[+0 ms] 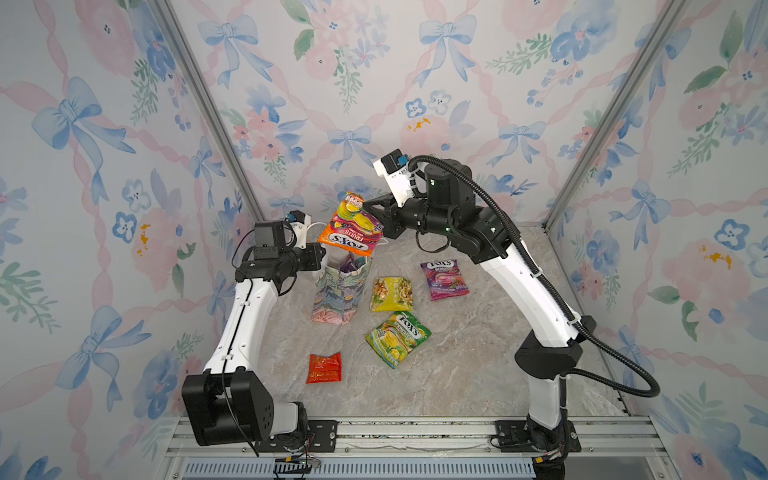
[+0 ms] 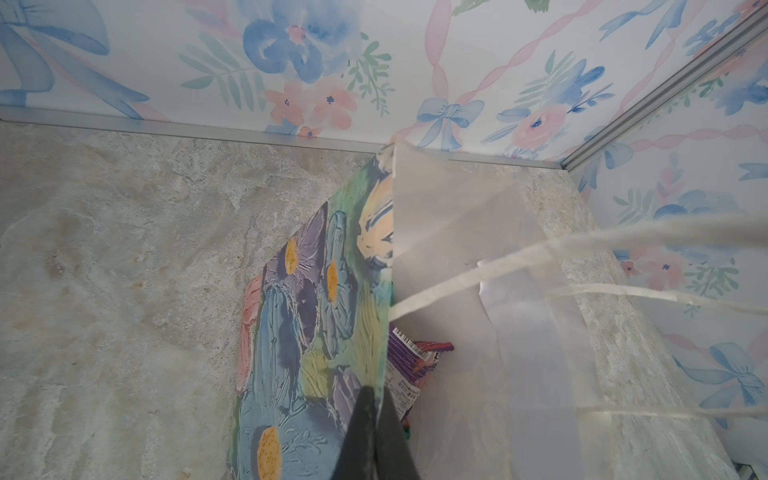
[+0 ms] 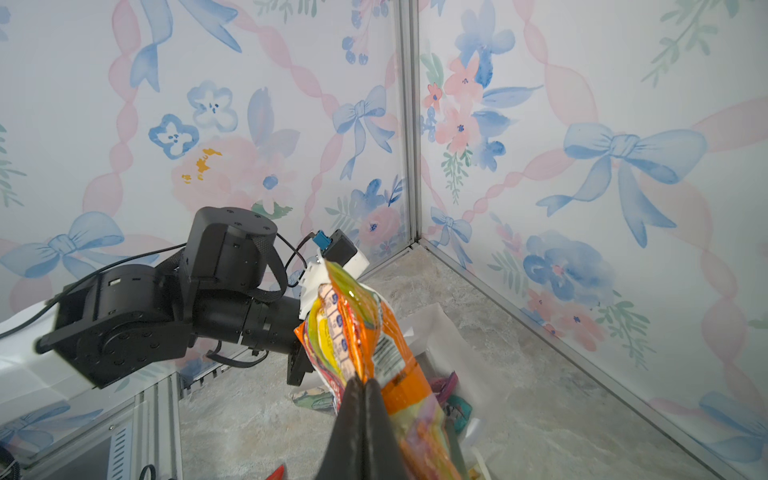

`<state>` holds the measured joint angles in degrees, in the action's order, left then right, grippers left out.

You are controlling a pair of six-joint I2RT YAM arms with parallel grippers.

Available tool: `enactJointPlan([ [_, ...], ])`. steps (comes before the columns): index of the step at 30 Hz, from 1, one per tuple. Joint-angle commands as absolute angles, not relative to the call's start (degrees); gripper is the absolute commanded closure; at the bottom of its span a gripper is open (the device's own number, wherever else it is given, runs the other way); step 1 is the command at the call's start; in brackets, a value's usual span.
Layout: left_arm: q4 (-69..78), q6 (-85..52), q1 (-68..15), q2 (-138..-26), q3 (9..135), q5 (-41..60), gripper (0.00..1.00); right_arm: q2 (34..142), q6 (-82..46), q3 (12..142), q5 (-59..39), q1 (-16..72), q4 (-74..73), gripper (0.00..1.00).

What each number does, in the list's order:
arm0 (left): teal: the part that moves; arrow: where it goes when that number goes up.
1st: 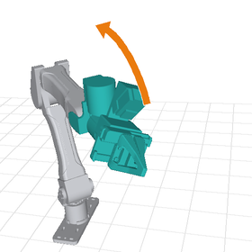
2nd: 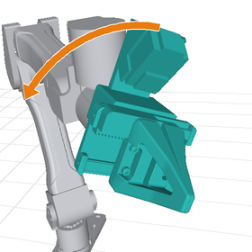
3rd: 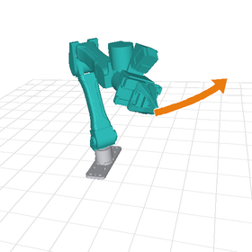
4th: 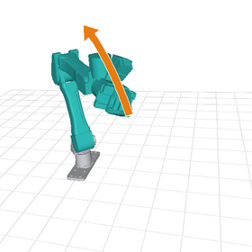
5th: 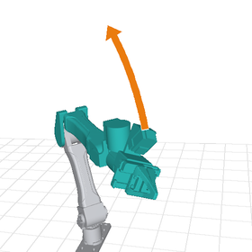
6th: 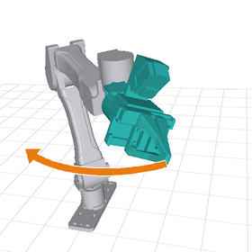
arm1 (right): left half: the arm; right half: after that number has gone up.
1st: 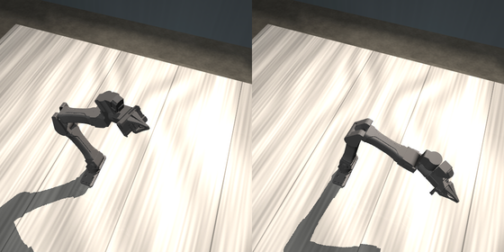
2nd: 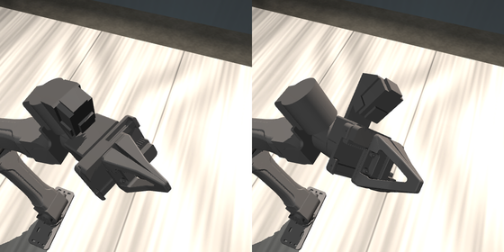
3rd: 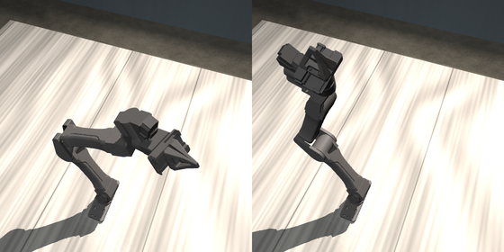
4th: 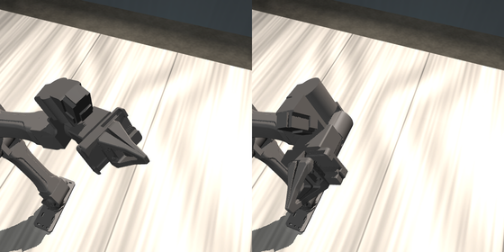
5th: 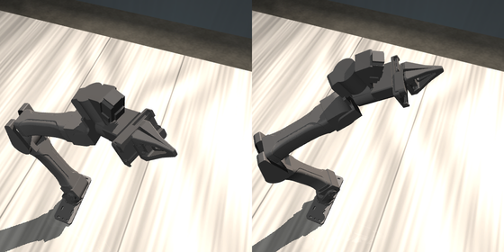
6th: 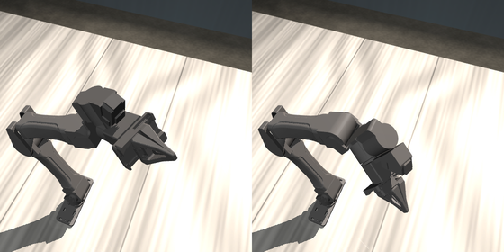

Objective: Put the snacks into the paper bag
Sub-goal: 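Lift the orange fruits packet with the right gripper and carry it over the bag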

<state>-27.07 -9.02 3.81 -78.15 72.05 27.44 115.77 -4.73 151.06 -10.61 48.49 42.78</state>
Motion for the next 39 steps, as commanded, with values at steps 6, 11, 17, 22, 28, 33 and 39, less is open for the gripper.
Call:
enactJointPlan([
  [6, -28.05, -8.81, 4.27, -77.24, 71.13, 28.21, 1.00, 117.49, -3.47, 154.30, -7.21, 47.67, 37.81, 1.00],
  [11, -28.05, -8.83, 4.27, -77.28, 71.15, 28.30, 1.00, 119.14, -3.58, 154.28, -6.80, 47.06, 34.12, 1.00],
  [17, -28.03, -8.79, 4.35, -77.29, 71.16, 28.30, 1.00, 121.93, -4.03, 154.68, -6.50, 46.47, 31.22, 1.00],
  [22, -28.02, -8.82, 4.49, -77.17, 71.19, 28.39, 1.00, 123.80, -3.33, 154.64, -5.64, 45.76, 31.13, 1.00],
  [28, -28.08, -8.80, 4.66, -77.23, 71.19, 28.43, 1.00, 124.80, -1.99, 153.80, -5.18, 44.95, 33.17, 1.00],
  [33, -28.07, -8.79, 4.88, -77.17, 71.21, 28.39, 1.00, 124.11, -0.24, 151.17, -5.16, 44.97, 34.14, 1.00],
  [39, -27.98, -8.88, 5.09, -77.11, 71.19, 28.39, 1.00, 123.48, 2.28, 148.08, -5.11, 46.11, 36.85, 1.00],
])
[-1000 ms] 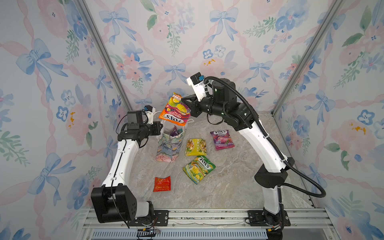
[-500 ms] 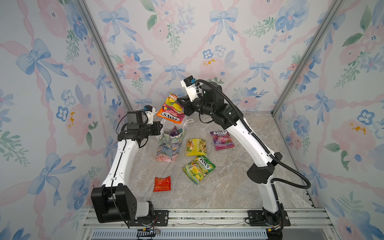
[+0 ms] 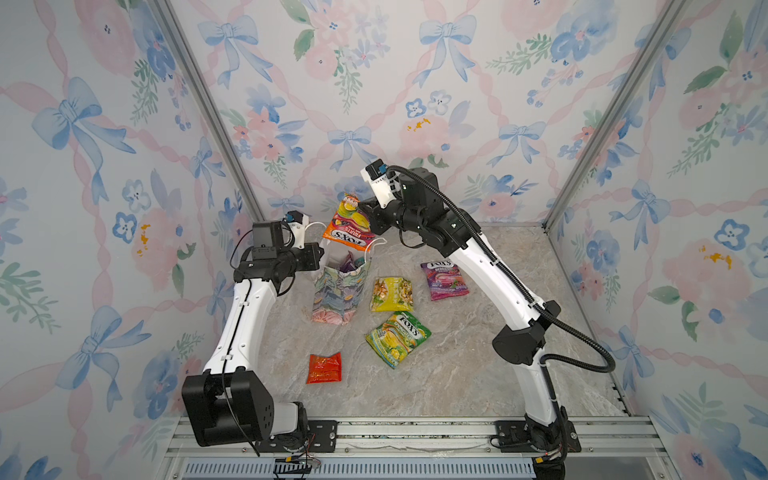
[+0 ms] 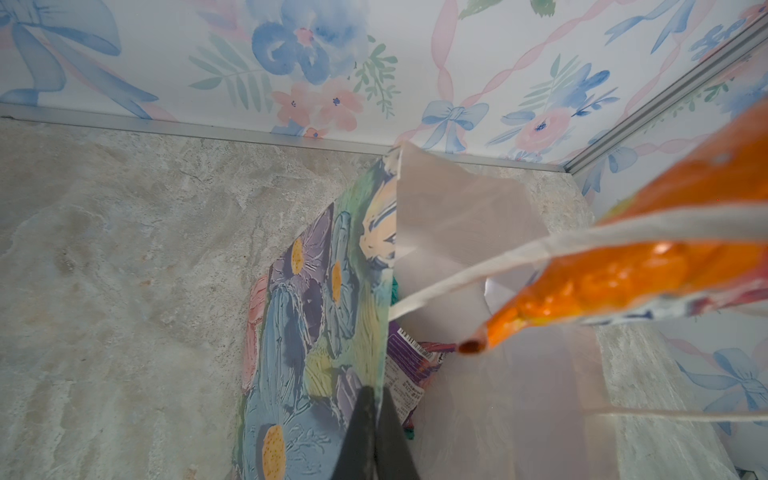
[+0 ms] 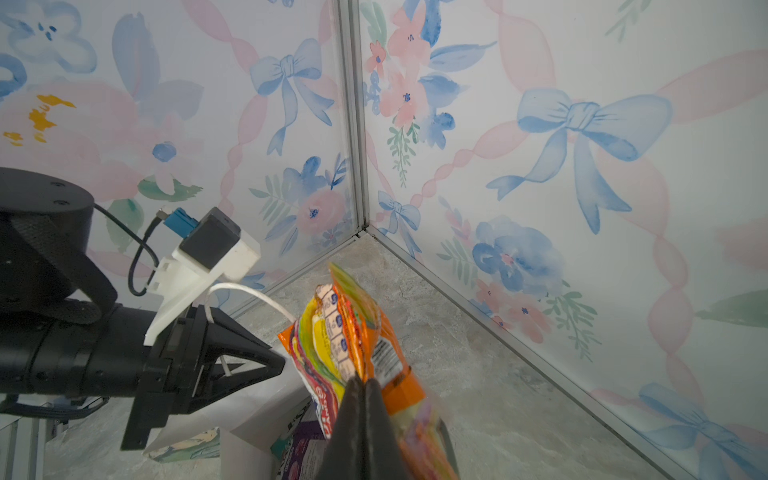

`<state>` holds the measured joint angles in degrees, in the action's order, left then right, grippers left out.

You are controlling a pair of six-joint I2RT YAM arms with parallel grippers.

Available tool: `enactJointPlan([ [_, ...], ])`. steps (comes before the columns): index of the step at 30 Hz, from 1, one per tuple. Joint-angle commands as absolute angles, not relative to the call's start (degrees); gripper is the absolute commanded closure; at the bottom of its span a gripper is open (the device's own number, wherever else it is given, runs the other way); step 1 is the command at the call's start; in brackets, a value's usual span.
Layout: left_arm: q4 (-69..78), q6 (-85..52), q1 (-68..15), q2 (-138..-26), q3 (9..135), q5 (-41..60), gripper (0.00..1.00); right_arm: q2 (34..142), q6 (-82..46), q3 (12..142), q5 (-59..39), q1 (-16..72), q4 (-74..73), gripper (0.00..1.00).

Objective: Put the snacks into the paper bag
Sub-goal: 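Lift the orange fruits packet with the right gripper and carry it over the bag, then lower the orange fruits packet into the bag and open the right gripper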

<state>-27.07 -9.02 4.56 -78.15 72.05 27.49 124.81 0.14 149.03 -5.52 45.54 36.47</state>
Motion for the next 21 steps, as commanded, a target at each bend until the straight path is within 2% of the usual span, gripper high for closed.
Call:
enactJointPlan([
  [1, -27.95, -8.88, 5.10, -77.12, 71.26, 28.39, 1.00, 123.19, 2.49, 147.33, -5.12, 46.35, 37.15, 1.00],
  [21, -27.95, -8.97, 5.45, -76.90, 71.39, 28.74, 1.00, 125.26, 1.55, 143.92, -8.52, 48.78, 39.99, 1.00],
])
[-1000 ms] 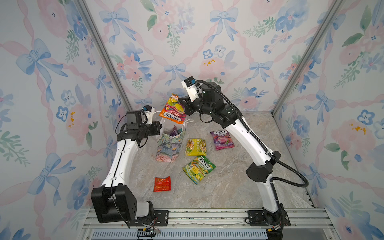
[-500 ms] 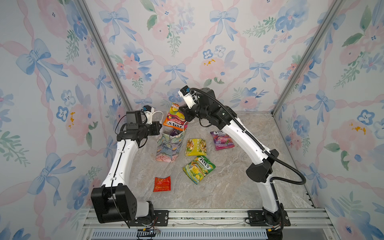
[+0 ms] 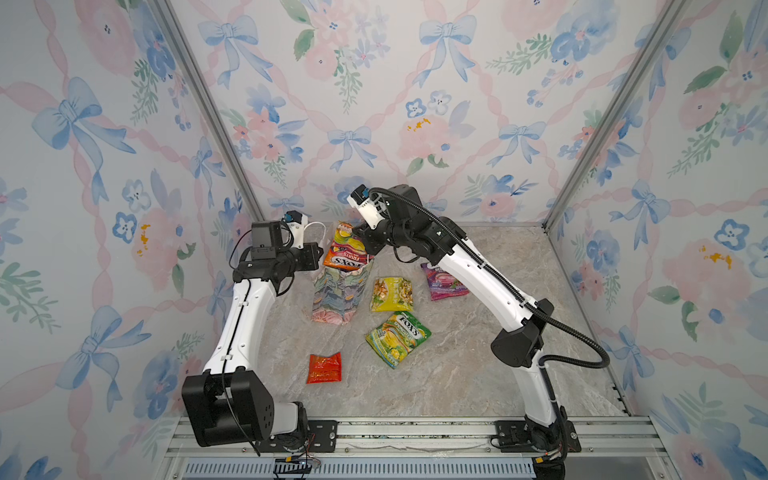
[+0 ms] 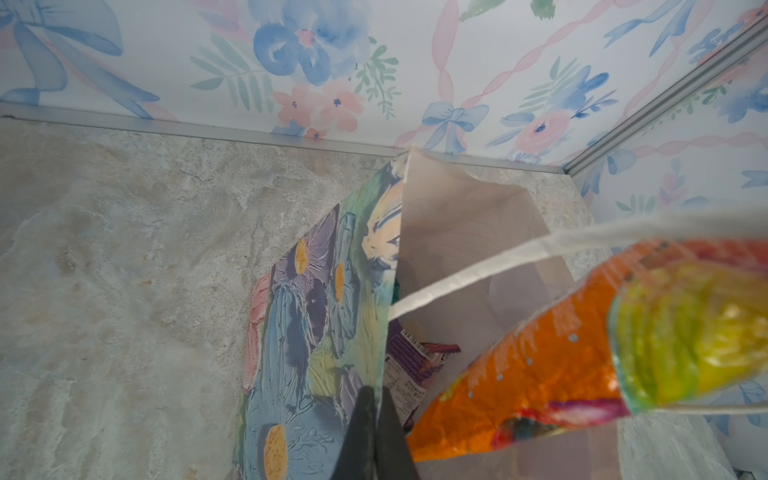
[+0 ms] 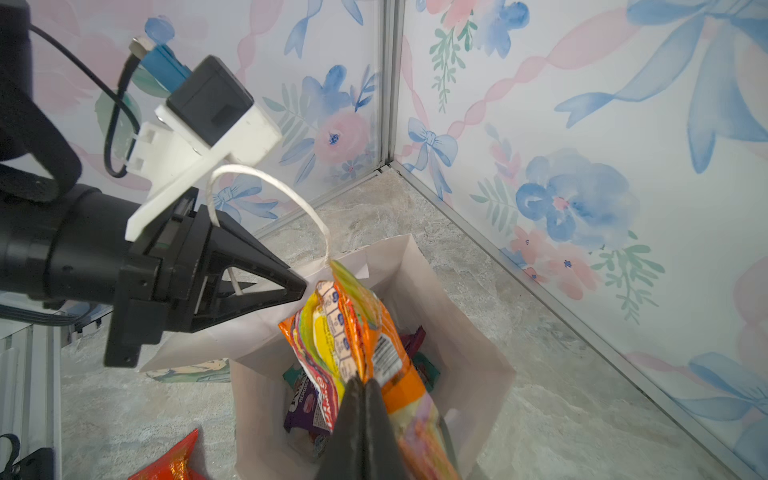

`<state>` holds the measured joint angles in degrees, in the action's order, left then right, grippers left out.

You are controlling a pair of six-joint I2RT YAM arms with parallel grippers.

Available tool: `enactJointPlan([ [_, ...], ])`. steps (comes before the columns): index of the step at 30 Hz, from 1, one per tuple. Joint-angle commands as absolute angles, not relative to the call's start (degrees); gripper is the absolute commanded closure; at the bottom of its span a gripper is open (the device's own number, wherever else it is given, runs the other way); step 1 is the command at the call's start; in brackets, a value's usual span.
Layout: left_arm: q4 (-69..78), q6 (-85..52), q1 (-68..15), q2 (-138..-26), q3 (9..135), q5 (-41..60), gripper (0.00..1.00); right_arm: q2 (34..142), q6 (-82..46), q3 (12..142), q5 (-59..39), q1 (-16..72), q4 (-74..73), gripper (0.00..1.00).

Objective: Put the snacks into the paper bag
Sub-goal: 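Lower the orange fruits packet into the bag and open the right gripper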

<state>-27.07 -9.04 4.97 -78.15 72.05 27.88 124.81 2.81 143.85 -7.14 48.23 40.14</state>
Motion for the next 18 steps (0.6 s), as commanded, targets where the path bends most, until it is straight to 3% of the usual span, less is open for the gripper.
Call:
enactJointPlan([
  [1, -28.01, -8.99, 5.49, -76.91, 71.37, 28.74, 1.00, 125.62, 1.36, 144.09, -8.78, 48.78, 40.07, 1.00],
  [15, -28.01, -8.96, 5.62, -77.05, 71.38, 28.83, 1.00, 134.39, -1.04, 152.76, -9.24, 48.00, 39.20, 1.00],
  [16, -27.95, -8.96, 5.60, -77.00, 71.37, 28.83, 1.00, 135.31, -1.34, 154.25, -8.96, 47.76, 39.22, 0.95],
  [18, -28.04, -8.96, 5.68, -77.16, 71.38, 28.90, 1.00, 137.11, -2.03, 157.16, -7.74, 47.16, 38.99, 0.59],
])
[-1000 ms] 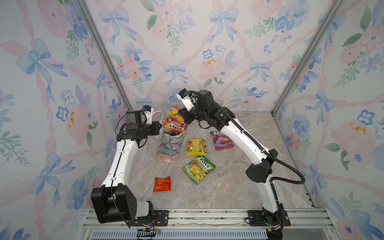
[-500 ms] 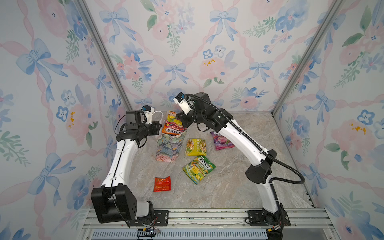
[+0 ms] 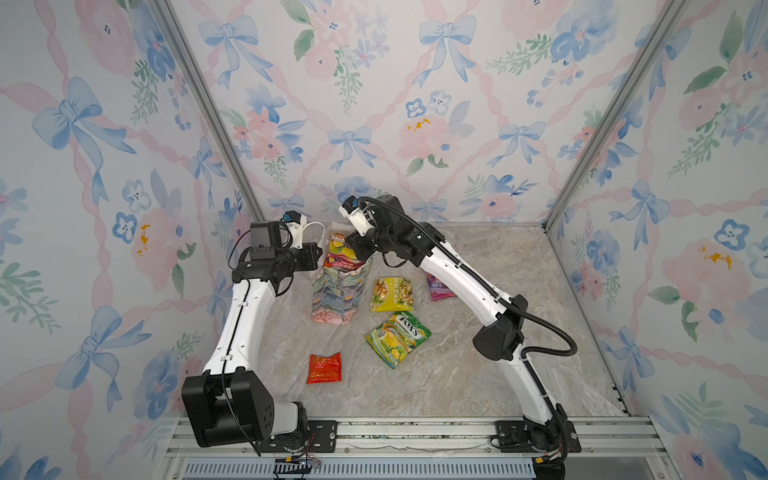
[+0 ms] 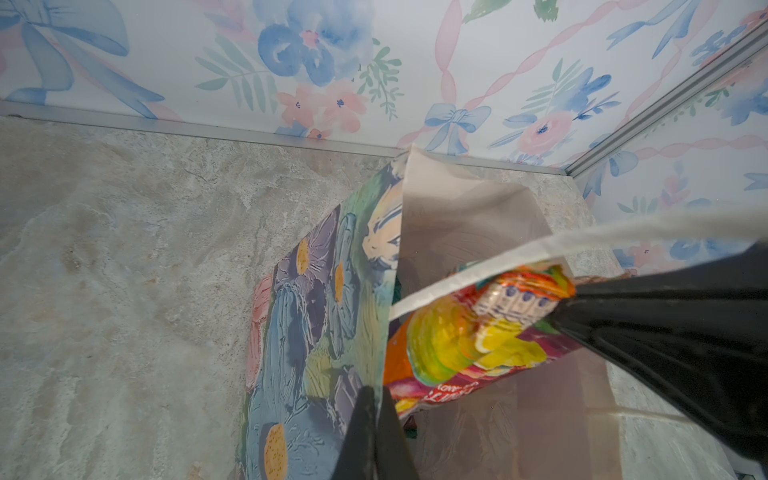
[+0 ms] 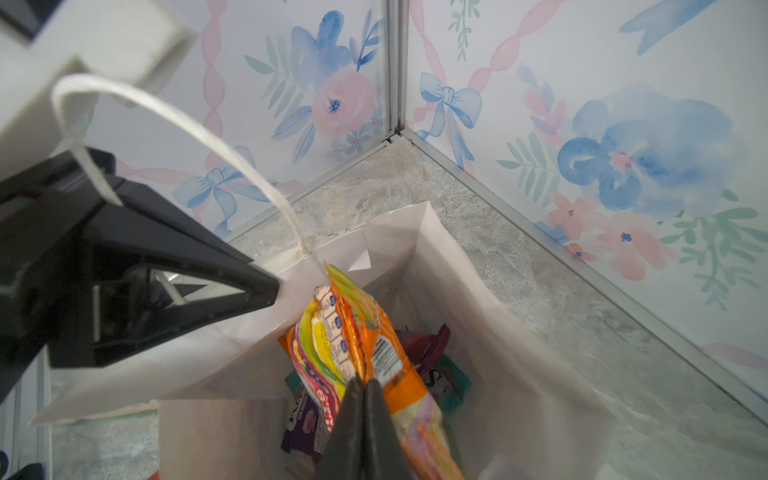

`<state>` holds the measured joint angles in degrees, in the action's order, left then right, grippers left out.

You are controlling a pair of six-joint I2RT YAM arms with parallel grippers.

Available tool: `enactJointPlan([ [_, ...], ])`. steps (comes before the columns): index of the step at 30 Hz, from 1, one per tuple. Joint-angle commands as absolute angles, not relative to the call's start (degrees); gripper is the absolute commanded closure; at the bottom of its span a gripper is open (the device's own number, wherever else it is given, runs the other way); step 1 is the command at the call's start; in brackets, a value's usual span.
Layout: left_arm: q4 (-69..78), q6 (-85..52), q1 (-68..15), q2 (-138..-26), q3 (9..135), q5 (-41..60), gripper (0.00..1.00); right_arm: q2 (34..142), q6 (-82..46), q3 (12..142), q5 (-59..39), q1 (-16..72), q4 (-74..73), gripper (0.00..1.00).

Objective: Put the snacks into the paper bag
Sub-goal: 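Lower the orange fruits packet into the bag and open the right gripper, then withdraw the right gripper from the bag toward the green spring tea packet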

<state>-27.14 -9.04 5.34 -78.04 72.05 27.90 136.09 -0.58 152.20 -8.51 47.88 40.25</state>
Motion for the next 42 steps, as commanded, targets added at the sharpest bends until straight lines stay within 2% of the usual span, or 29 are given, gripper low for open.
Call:
enactJointPlan([
  [1, -27.95, -8.98, 5.63, -77.17, 71.37, 28.92, 1.00, 137.52, -2.40, 158.16, -7.37, 46.90, 38.79, 0.45],
  [4, -27.97, -8.96, 5.62, -77.34, 71.28, 28.92, 1.00, 136.53, -4.11, 158.20, -6.69, 45.59, 36.66, 0.21],
  [11, -28.04, -8.97, 5.71, -77.44, 71.28, 28.57, 1.00, 127.29, -3.84, 152.32, -5.88, 45.26, 34.22, 0.01],
  [17, -28.03, -9.05, 5.80, -77.49, 71.19, 27.97, 1.00, 113.53, -3.42, 135.39, -4.11, 45.15, 30.51, 0.03],
  [29, -27.45, -9.58, 5.98, -76.91, 70.86, 26.59, 1.00, 84.27, -7.89, 88.48, 5.33, 42.09, 19.33, 0.03],
  [35, -27.37, -9.89, 6.07, -77.01, 70.82, 26.39, 1.00, 79.65, -16.60, 73.74, 0.24, 34.28, 21.41, 0.03],
  [42, -27.38, -9.84, 6.07, -77.12, 70.75, 26.21, 1.00, 81.99, -16.58, 65.96, -5.43, 31.14, 24.99, 0.00],
])
